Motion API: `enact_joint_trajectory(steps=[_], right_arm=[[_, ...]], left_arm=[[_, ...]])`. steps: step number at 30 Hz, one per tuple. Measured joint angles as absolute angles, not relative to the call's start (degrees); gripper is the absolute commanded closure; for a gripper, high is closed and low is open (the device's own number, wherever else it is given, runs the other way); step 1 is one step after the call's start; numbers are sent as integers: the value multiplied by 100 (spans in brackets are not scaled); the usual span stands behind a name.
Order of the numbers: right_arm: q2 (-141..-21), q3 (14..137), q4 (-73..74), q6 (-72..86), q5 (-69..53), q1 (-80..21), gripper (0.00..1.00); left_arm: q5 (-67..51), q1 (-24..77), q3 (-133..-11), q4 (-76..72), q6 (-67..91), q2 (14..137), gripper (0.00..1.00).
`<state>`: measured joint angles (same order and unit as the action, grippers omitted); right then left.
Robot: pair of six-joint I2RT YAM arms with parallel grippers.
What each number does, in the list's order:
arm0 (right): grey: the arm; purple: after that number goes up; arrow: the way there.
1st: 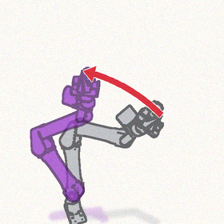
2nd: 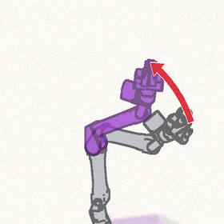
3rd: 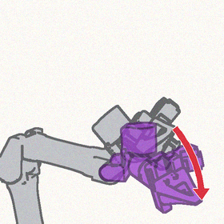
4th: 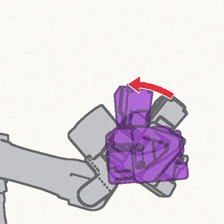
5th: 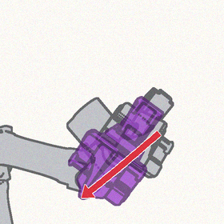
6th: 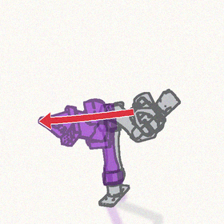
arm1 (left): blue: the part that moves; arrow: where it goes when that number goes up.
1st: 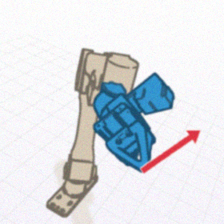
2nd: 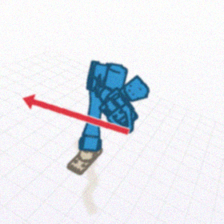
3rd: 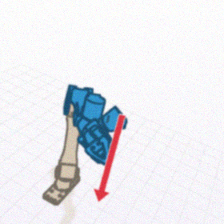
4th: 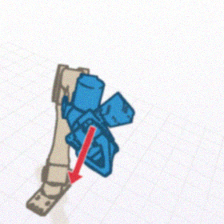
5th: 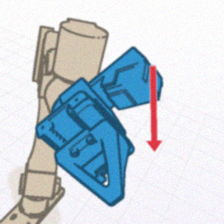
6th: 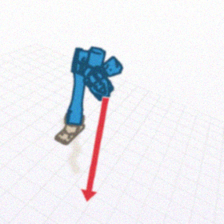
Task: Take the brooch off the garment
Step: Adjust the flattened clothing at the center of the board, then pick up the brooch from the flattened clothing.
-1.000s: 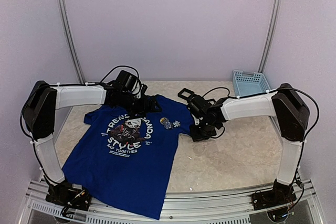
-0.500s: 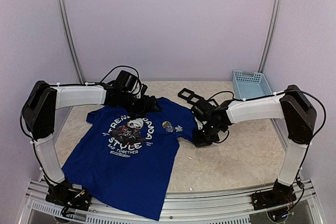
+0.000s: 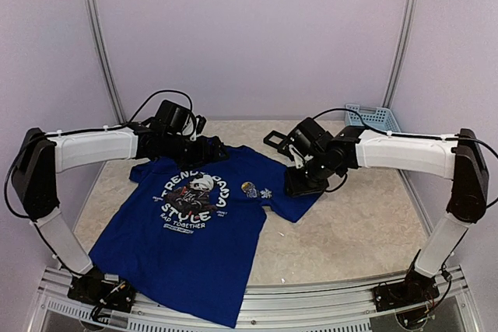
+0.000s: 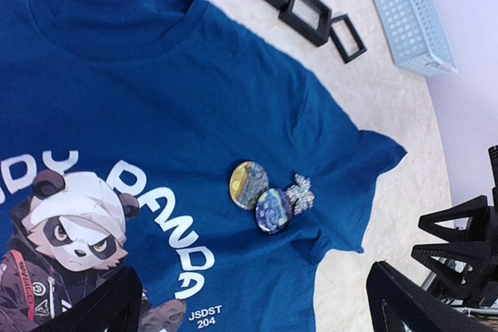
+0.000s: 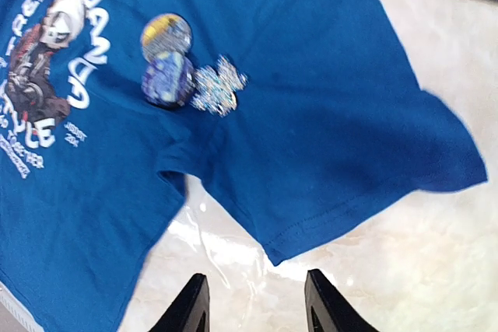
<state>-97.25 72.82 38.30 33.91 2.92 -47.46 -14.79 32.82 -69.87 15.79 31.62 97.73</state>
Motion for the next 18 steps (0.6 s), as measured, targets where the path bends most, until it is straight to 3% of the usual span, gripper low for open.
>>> enact_joint_trajectory(steps=[7, 18], right_arm=[[-9988, 8484, 3874, 2764, 440, -4759, 52], [-11769, 9673, 3695, 1970, 469, -4818, 50]], left_arm=[[-1345, 3148, -7063, 1413, 3194, 9360, 1], [-1149, 3087, -6897, 1385, 3564, 9299, 1]])
